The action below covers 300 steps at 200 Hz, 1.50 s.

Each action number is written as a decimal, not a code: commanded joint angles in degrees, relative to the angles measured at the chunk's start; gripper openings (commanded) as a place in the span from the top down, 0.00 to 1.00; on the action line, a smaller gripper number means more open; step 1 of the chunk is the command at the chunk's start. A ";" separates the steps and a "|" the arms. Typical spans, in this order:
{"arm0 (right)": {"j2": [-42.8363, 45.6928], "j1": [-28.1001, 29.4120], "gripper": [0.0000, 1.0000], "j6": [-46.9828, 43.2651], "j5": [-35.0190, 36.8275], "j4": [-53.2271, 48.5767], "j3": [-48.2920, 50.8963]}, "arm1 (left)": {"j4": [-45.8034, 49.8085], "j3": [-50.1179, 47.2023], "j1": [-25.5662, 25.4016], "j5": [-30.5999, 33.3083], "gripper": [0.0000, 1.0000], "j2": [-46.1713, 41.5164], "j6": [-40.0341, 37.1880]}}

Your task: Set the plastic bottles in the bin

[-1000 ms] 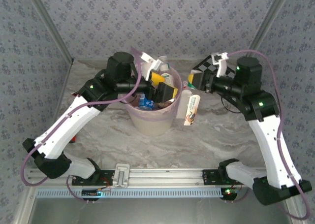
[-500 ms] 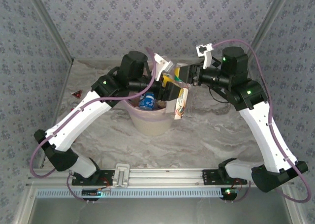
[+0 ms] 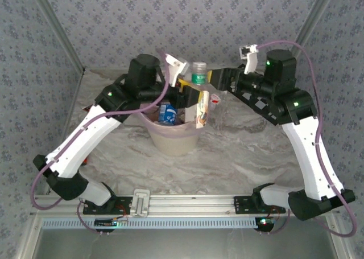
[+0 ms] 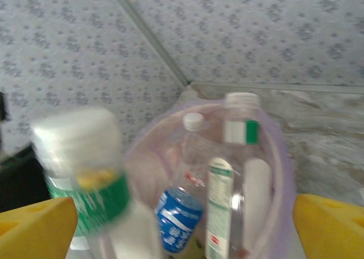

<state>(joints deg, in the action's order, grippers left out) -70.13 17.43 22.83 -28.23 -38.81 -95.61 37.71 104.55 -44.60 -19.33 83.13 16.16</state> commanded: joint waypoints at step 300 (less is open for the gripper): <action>-19.52 13.02 0.67 1.93 12.06 6.73 -2.16 | 2.58 -8.85 6.72 13.28 0.50 0.45 1.91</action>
<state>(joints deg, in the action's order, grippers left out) -87.74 29.82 24.99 -20.23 -33.15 -95.26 43.88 98.70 -36.62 -4.45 82.67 17.30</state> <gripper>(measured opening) 0.352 0.532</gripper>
